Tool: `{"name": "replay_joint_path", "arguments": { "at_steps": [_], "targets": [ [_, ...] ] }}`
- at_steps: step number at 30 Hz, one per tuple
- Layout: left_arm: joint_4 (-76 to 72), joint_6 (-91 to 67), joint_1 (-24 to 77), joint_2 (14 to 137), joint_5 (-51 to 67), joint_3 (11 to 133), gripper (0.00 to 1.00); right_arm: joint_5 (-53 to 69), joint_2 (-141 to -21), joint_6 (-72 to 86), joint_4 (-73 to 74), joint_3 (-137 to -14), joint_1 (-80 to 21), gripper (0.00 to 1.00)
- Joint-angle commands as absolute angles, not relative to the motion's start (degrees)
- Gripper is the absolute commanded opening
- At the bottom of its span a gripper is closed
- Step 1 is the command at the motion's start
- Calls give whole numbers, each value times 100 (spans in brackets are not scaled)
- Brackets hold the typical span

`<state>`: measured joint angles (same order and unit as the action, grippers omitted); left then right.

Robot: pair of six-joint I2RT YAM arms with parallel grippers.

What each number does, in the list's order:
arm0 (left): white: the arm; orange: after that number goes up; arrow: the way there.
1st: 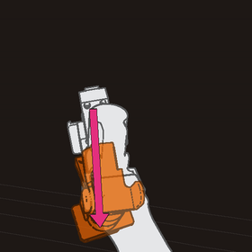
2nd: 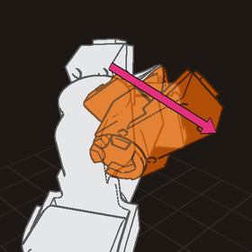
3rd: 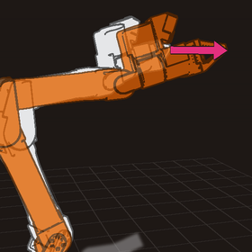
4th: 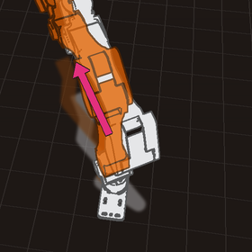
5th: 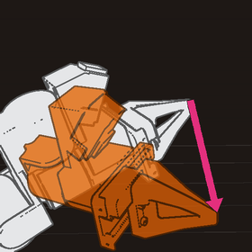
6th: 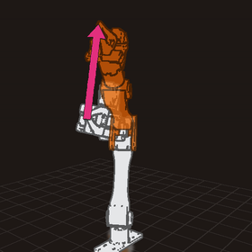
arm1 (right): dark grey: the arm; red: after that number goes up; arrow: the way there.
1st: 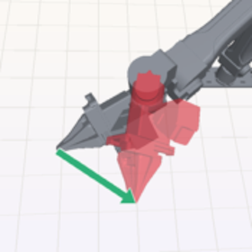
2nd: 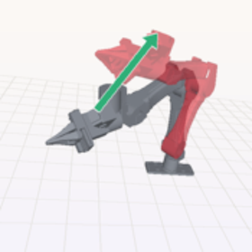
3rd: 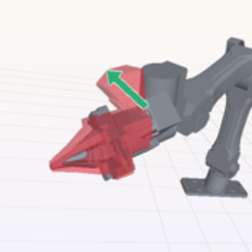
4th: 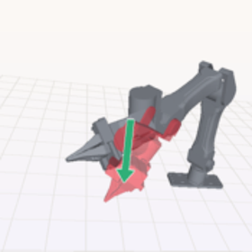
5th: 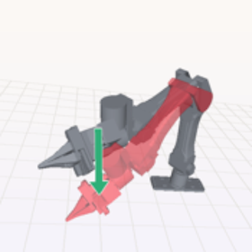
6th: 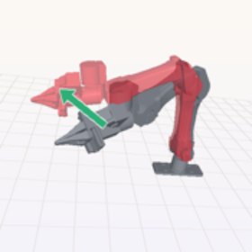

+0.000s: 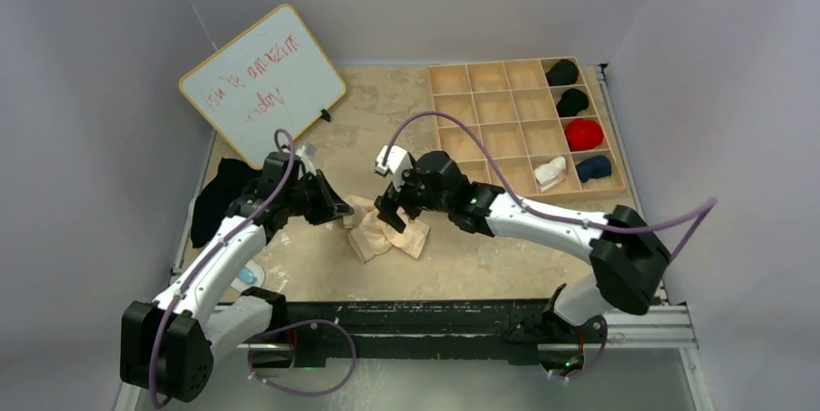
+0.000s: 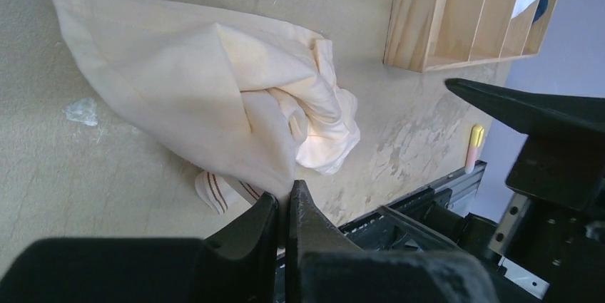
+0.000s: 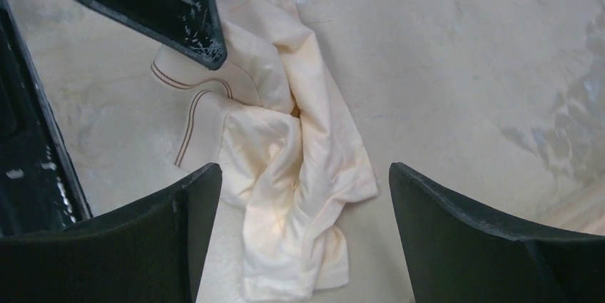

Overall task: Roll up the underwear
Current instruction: Flatten out the underwear at the center of the board.

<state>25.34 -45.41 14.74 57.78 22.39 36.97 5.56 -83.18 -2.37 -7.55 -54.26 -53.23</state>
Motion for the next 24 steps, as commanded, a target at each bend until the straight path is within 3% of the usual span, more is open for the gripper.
{"name": "replay_joint_path", "arguments": {
  "at_steps": [1,7,19,24],
  "targets": [
    [2591,-4280,1441,5838,2198,4104,0,1556,-8854,-1520,-1275,-6017,-5218,86],
    [2333,-4096,1441,5646,2742,4186,0,3142,-9130,-1877,-1649,-6057,-5175,83],
    [1807,-3891,1441,5695,4086,4245,0,4817,-9286,-3216,-1414,-6169,-4649,89],
    [1558,-4013,1443,5678,4214,4198,0,5427,-9583,-3463,-1206,-6428,-4584,80]
  ]
}}
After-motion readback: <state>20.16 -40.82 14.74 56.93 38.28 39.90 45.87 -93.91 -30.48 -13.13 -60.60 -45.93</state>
